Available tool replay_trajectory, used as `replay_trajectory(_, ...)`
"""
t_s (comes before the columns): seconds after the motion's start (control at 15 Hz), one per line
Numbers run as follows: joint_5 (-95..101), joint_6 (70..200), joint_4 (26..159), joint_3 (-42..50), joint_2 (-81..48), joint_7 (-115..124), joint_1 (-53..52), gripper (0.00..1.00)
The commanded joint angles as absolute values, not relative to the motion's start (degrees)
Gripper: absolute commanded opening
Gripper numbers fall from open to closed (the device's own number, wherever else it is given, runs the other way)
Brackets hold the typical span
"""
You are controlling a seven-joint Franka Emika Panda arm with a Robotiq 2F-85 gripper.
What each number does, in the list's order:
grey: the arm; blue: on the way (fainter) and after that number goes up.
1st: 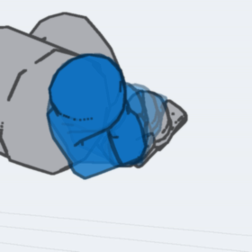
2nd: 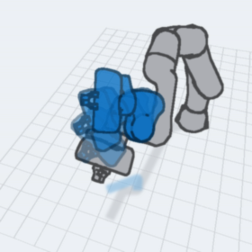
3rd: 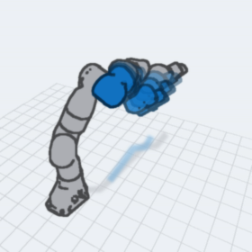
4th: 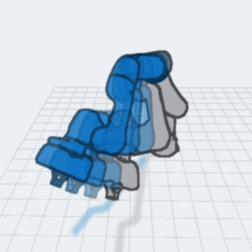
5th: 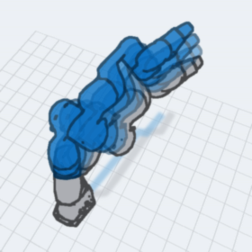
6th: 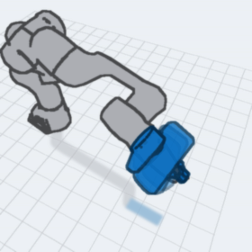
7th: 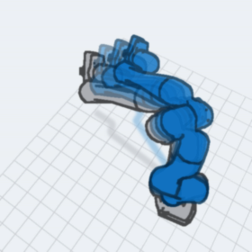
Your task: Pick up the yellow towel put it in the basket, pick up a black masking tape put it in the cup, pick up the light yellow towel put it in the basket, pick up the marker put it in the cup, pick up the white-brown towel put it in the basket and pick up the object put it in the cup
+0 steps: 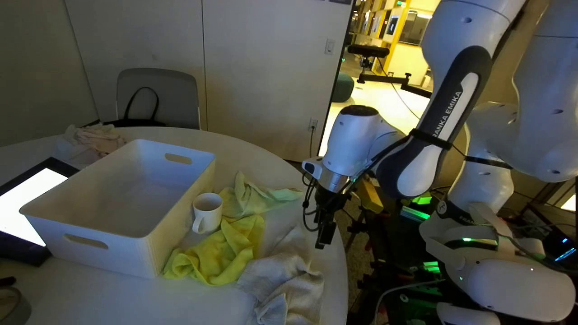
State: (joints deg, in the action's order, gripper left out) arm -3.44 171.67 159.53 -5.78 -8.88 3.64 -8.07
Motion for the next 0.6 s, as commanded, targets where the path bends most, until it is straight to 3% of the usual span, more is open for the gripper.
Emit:
replay_trajectory(0.0,0.3,177.8,158.2,-3.1,-13.9,4.0,-8.3,1.0)
replay_trajectory(0.53,1.3,179.8,151.9,1.4,-23.1,2.2,-7.7,1.0)
